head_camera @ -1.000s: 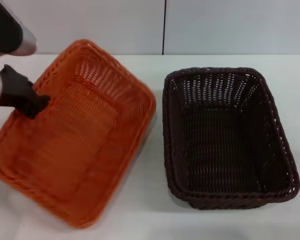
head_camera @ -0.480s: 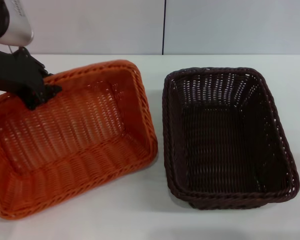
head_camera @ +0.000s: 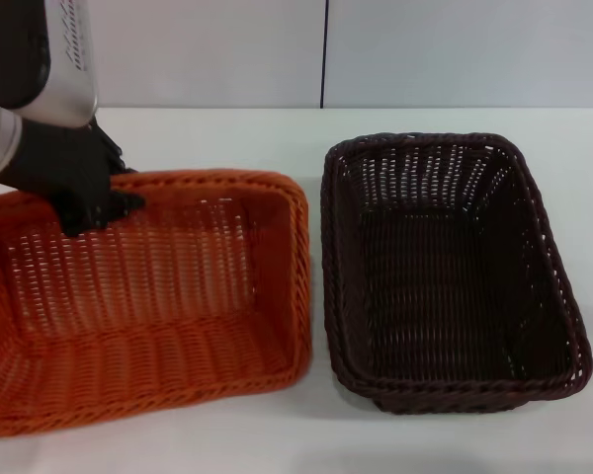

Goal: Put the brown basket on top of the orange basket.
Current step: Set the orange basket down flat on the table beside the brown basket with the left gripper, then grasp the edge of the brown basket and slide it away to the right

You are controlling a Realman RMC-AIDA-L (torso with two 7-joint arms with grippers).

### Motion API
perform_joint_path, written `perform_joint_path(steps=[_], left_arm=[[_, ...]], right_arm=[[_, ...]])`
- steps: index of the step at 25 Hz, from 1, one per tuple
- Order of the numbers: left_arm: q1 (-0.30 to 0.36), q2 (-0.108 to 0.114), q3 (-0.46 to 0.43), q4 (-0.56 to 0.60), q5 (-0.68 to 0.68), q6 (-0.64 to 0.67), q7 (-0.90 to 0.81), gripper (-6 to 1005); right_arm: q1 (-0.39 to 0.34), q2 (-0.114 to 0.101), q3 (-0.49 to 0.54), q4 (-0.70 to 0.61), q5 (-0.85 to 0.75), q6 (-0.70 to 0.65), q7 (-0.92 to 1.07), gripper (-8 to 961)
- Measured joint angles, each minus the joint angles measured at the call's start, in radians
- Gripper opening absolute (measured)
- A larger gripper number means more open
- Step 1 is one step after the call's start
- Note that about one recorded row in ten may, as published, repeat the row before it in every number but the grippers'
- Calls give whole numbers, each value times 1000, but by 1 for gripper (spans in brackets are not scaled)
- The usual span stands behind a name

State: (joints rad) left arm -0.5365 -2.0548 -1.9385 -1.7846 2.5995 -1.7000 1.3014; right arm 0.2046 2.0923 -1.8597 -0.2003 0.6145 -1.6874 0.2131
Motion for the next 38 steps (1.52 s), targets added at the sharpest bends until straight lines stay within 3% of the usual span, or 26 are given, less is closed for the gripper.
perform_joint_path(steps=[12,17,22,23,24,28,29,31,32,33,34,36,37,38], left_arm=[[-89,-3,8,323,17,153,27,170],[-67,-5,68,343,30,284,30,197],[-57,-6,86,334,29,332,27,243],[-57,-6,86,334,29,332,27,293],[-53,-9,124,335,5,431,22,343],[-44,-12,147,330,4,469,17,491],[75,-15,224,242,-16,747,-74,515],[160,-14,277,207,-26,944,-154,562],[160,-14,277,207,-26,944,-154,597],[211,-13,313,196,-37,1076,-197,631],[321,-10,405,207,-58,1375,-276,666],[439,-8,523,269,-75,1723,-348,735],[439,-8,523,269,-75,1723,-348,736],[519,-8,607,345,-73,2067,-446,736]], right_arm=[[2,0,-32,-2,-2,0,0,660],[5,0,-46,-2,-3,-1,0,660],[7,0,-49,-2,-4,0,0,659],[7,0,-49,-2,-4,0,0,659],[7,0,-49,-2,-4,0,0,659],[7,0,-49,-3,-4,-2,0,659],[7,0,-49,-3,-4,-5,-2,659],[9,0,-49,-4,-4,-11,-4,659],[11,0,-46,-5,-3,-15,-5,659],[13,0,-44,-8,-1,-19,-4,659],[15,0,-41,-14,1,-21,-5,659],[18,0,-33,-39,4,-23,-2,659],[22,0,-29,-57,5,-23,-2,659],[25,-1,-26,-72,5,-23,-2,659]])
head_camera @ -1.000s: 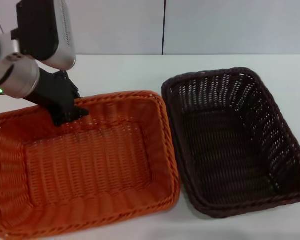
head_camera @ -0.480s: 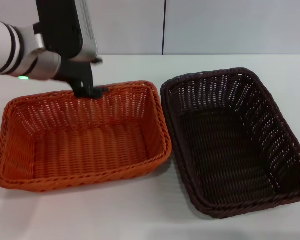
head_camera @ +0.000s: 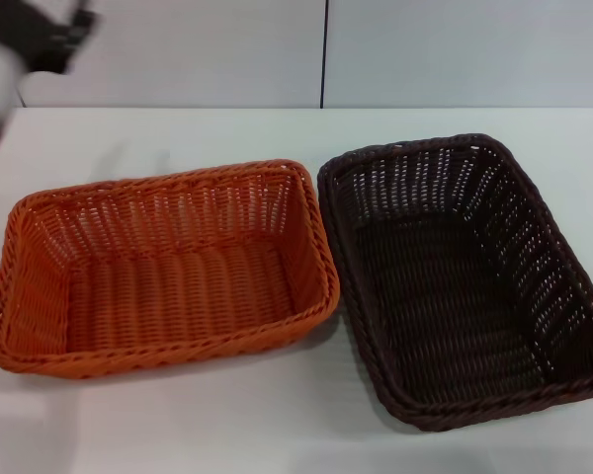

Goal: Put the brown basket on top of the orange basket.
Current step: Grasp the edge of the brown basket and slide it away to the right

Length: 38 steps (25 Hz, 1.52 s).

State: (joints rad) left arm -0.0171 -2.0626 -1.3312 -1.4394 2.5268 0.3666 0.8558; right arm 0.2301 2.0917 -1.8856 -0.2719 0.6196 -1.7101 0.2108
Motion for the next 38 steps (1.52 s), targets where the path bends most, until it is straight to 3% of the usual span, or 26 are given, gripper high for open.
perform_joint_path(steps=[3,4,5,7,10,11,12,13,15,18,20,23,27,30,32,36,38], left_arm=[[70,2,50,109,3,331,-154,762],[70,2,50,109,3,331,-154,771],[92,2,52,249,2,484,-307,779],[83,1,49,377,3,569,-417,788],[12,-4,43,733,-8,787,-640,788],[-6,-4,41,808,-11,820,-689,788],[-6,-4,41,808,-11,820,-689,788],[-47,-5,34,970,-29,861,-779,788],[-65,-7,31,1051,-52,867,-809,788],[-72,-7,31,1085,-65,872,-811,788],[-69,-7,31,1093,-71,874,-811,788],[-71,-7,31,1106,-80,878,-806,788],[-80,-7,31,1117,-84,876,-805,788],[-88,-8,32,1125,-84,875,-805,788],[-94,-9,32,1128,-84,875,-805,788],[-115,-8,32,1147,-84,875,-803,788],[-130,-7,32,1163,-84,875,-803,788]], right_arm=[[24,-8,5,-51,1,9,-1,659],[32,-11,6,-72,1,16,1,659],[39,-14,6,-94,-6,31,3,659],[50,-20,7,-147,-40,82,6,659],[60,-35,16,-253,-127,225,33,659],[61,-42,17,-284,-155,279,50,659],[61,-60,18,-347,-202,371,83,659],[58,-75,19,-401,-245,447,112,659],[45,-109,26,-536,-347,615,181,658],[18,-149,55,-790,-565,926,324,658],[2,-154,67,-950,-739,1135,432,658],[-12,-153,33,-1178,-1038,1474,615,658],[15,-155,-73,-1364,-1188,1853,641,658],[85,-148,-66,-1418,-1065,2073,431,658],[128,-116,-12,-1422,-890,2184,212,658],[188,-26,128,-1471,-581,2454,-211,658],[217,-18,167,-1504,-467,2572,-317,658]])
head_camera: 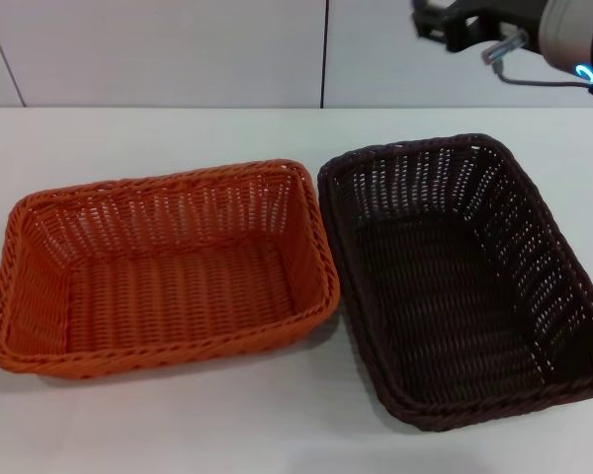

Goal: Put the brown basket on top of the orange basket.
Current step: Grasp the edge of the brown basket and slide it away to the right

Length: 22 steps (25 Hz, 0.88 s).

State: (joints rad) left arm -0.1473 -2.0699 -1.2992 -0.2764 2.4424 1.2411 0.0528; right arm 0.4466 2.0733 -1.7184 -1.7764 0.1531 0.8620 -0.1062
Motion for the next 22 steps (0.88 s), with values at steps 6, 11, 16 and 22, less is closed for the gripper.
perform_joint_path(steps=[6,11,16,22], left_arm=[[-29,2,-11,30,0,-15,1,788],[-34,3,-12,35,0,-28,1,788],[-30,3,-29,48,0,-28,2,788],[-25,2,-63,58,0,-26,4,788]], right_arm=[[83,-3,146,-37,321,340,-243,658],[126,-5,216,-30,431,574,-358,657],[141,-6,245,-26,480,753,-424,657],[143,-5,239,-23,539,870,-508,657]])
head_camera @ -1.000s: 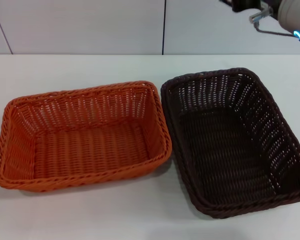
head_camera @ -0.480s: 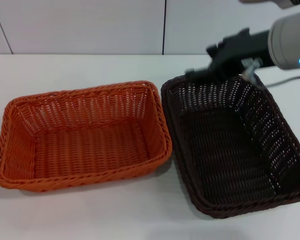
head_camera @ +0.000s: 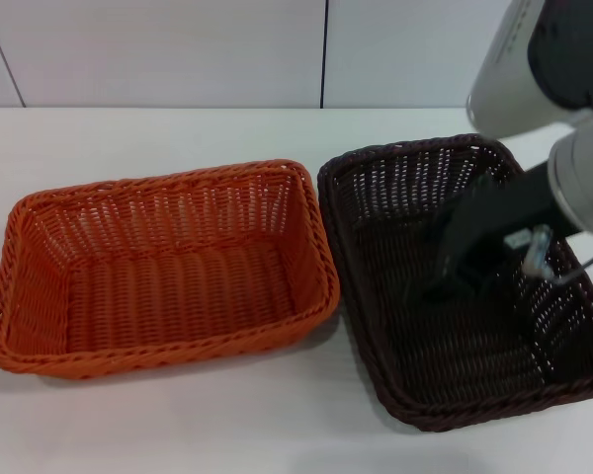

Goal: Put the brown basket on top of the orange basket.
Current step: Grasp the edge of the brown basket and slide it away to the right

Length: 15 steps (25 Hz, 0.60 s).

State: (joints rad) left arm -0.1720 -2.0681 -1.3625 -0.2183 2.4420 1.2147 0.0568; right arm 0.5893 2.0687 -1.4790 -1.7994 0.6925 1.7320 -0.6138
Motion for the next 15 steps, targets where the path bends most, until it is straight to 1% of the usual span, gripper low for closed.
perform_joint_path(steps=[5,9,12,13,14,15], left_arm=[[6,-1,-4,1,0,5,2,788],[8,-3,-5,1,-3,0,31,788],[7,-4,-6,1,-13,-3,38,788],[7,-4,-6,1,-13,-3,38,788],[6,-5,-6,1,-18,-3,38,788],[6,-5,-6,1,-18,-3,38,788]], right_arm=[[-28,2,-37,-13,87,59,-39,657],[-55,-5,-39,-35,108,101,-76,657],[-68,-20,-53,-36,118,128,-92,657],[-74,-28,-66,-41,123,134,-96,657],[-88,-43,-89,-58,126,137,-98,657],[-88,-43,-89,-58,126,137,-98,656]])
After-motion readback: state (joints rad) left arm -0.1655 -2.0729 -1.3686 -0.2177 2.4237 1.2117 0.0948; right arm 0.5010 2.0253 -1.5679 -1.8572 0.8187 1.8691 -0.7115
